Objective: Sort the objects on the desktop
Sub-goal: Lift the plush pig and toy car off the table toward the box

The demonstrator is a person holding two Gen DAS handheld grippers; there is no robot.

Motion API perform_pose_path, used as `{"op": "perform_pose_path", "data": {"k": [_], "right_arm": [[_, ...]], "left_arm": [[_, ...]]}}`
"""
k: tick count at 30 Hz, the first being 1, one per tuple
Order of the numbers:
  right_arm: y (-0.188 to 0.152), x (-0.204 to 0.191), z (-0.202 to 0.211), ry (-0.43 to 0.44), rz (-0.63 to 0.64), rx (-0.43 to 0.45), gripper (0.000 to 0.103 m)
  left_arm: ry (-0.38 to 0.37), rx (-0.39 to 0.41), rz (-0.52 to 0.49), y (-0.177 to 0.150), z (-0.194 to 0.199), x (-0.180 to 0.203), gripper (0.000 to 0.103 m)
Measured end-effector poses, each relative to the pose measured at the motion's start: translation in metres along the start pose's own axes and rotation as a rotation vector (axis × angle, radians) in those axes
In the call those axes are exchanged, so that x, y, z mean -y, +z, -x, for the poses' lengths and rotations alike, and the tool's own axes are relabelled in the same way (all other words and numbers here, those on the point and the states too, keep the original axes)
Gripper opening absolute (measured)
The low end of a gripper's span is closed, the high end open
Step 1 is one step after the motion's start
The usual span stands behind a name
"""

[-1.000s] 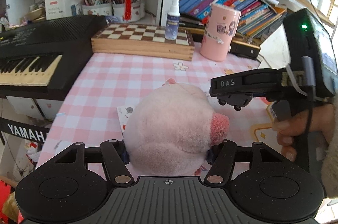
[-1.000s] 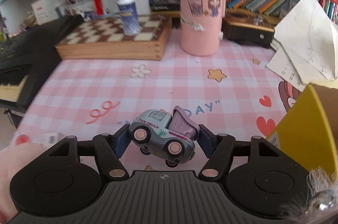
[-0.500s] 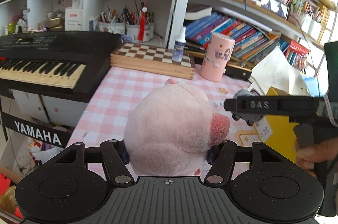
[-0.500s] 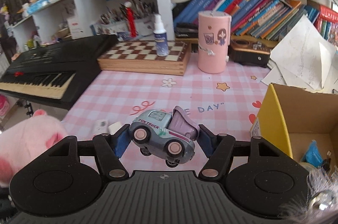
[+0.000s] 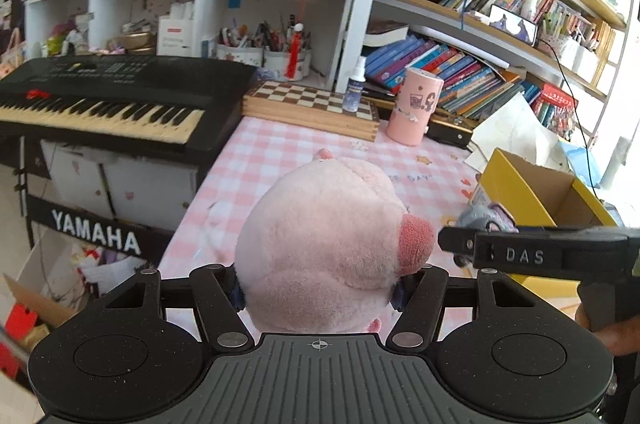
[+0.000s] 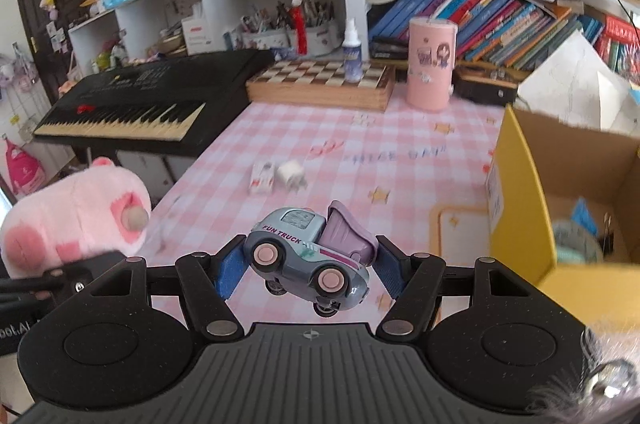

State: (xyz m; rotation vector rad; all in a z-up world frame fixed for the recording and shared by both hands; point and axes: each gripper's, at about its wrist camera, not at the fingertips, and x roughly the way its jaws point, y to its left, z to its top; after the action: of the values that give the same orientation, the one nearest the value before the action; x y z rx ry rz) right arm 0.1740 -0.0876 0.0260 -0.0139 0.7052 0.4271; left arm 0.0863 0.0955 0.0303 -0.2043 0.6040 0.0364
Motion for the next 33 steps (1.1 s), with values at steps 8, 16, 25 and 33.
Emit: {"op": "perform_pose_path", "data": {"k": [8, 16, 25, 33], "right_arm": [[-0.044, -0.018, 0.033, 0.015, -0.003, -0.028, 0.064], [-0.083, -0.018, 0.063, -0.011, -0.059, -0.048, 0.064], [-0.108, 0.004, 0.091, -0.101, -0.146, -0.071, 0.064], [-0.122, 0.032, 0.112, -0.192, -0.237, -0.062, 0.064]], "left_arm": [[-0.002, -0.034, 0.021, -0.033, 0.035, -0.004, 0.061], [-0.045, -0.083, -0.008, -0.060, 0.054, 0.003, 0.061], [-0.166, -0.131, -0.078, -0.070, 0.051, 0.032, 0.062], [-0.265, -0.157, -0.153, -0.073, 0.042, 0.063, 0.062]]}}
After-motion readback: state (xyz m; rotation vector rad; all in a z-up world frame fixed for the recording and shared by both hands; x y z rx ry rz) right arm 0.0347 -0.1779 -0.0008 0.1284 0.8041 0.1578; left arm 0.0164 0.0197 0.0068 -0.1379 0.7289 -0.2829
